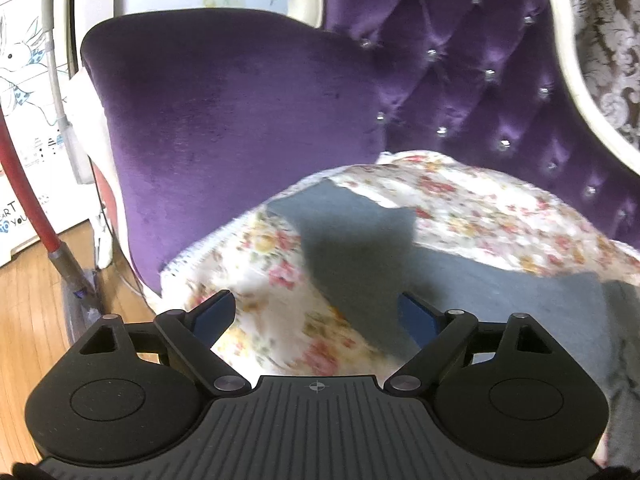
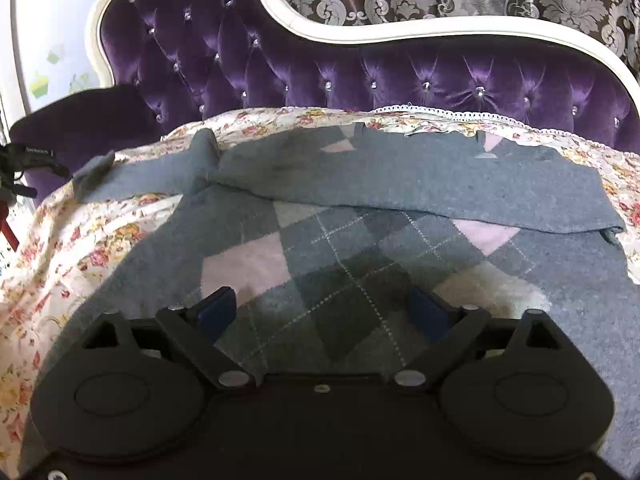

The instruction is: Fold small clothes

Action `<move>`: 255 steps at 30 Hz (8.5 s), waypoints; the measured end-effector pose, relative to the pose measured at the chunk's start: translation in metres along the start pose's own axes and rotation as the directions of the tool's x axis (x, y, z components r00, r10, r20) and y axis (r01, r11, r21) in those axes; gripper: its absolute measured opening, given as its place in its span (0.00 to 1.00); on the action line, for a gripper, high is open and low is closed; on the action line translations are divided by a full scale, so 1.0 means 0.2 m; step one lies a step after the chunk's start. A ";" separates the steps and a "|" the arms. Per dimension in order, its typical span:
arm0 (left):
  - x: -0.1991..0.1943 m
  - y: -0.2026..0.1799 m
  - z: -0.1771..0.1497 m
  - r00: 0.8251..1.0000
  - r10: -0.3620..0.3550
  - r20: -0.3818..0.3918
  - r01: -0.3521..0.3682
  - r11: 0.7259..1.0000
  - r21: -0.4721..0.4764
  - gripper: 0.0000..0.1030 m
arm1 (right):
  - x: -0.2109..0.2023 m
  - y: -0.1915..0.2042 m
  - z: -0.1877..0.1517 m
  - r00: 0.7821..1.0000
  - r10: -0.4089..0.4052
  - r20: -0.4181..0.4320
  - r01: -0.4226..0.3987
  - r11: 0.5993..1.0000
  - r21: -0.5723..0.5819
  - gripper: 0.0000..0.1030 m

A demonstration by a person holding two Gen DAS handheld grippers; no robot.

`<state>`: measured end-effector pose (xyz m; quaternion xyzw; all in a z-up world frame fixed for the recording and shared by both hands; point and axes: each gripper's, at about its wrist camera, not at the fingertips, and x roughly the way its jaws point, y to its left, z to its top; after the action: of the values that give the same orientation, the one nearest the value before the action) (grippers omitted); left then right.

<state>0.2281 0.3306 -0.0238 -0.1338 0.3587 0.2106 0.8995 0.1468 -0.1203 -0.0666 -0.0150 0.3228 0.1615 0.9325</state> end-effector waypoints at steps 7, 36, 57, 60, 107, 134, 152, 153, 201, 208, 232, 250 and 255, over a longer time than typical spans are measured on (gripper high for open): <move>0.15 0.04 0.04 0.999 0.017 -0.033 -0.016 1.000 0.014 0.77 | 0.03 0.05 -0.02 0.999 -0.026 -0.022 0.025 0.998 -0.063 1.00; -0.28 -0.04 0.33 0.962 -0.165 0.216 0.166 0.986 0.012 0.04 | 0.04 0.04 -0.02 0.999 -0.020 -0.030 0.018 0.998 -0.064 1.00; -0.99 -1.08 0.42 0.786 -0.536 0.309 0.414 0.827 0.380 0.04 | -0.17 -0.12 0.07 0.996 0.059 0.065 -0.065 0.994 0.088 0.99; -1.02 -1.29 0.33 0.752 -0.601 0.270 0.467 0.776 0.424 0.04 | -0.22 -0.17 0.06 0.995 0.055 0.084 -0.065 0.991 0.121 0.99; -0.34 -1.41 -0.43 0.870 -0.493 0.016 0.458 0.821 0.341 0.88 | -0.29 -0.50 0.15 0.994 -0.055 0.092 0.032 0.972 0.235 0.99; -0.08 -1.21 -0.58 0.942 -0.336 -0.028 0.328 0.896 0.300 0.96 | 0.30 -0.35 0.42 0.923 -0.379 -0.059 0.376 0.925 -0.054 0.93; -0.08 -1.21 -0.59 0.942 -0.335 -0.024 0.327 0.898 0.295 0.96 | 0.16 -0.37 0.52 0.967 -0.255 -0.018 0.255 0.967 0.006 0.53; -0.09 -1.21 -0.59 0.942 -0.335 -0.025 0.327 0.898 0.295 0.96 | 0.21 -0.34 0.54 0.970 -0.242 -0.022 0.242 0.970 -0.007 0.53; -0.08 -1.22 -0.59 0.944 -0.330 -0.024 0.321 0.898 0.300 0.96 | 0.01 -0.93 0.34 0.995 -0.093 -0.043 0.101 0.950 0.296 0.10; -0.08 -1.22 -0.59 0.944 -0.330 -0.025 0.322 0.898 0.300 0.96 | -0.10 -0.97 0.23 0.981 -0.091 -0.169 0.137 0.950 0.282 0.19; -0.08 -1.22 -0.59 0.943 -0.331 -0.025 0.323 0.898 0.298 0.96 | 0.09 -0.95 0.29 0.992 -0.117 -0.055 0.122 0.988 0.091 0.16; -0.18 -1.21 -0.57 0.947 -0.322 0.000 0.302 0.889 0.345 0.96 | 0.11 -1.04 0.31 0.959 -0.276 -0.068 0.281 0.956 0.081 0.23; -0.20 -1.26 -0.57 0.942 -0.335 -0.016 0.316 0.871 0.376 0.96 | 0.06 -0.87 0.40 0.975 -0.219 0.031 0.219 0.976 0.010 0.38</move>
<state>0.2550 0.0541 -0.0531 -0.0135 0.3420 -0.0129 0.9395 0.2571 -0.2722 -0.0242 -0.0447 0.3050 0.0568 0.9496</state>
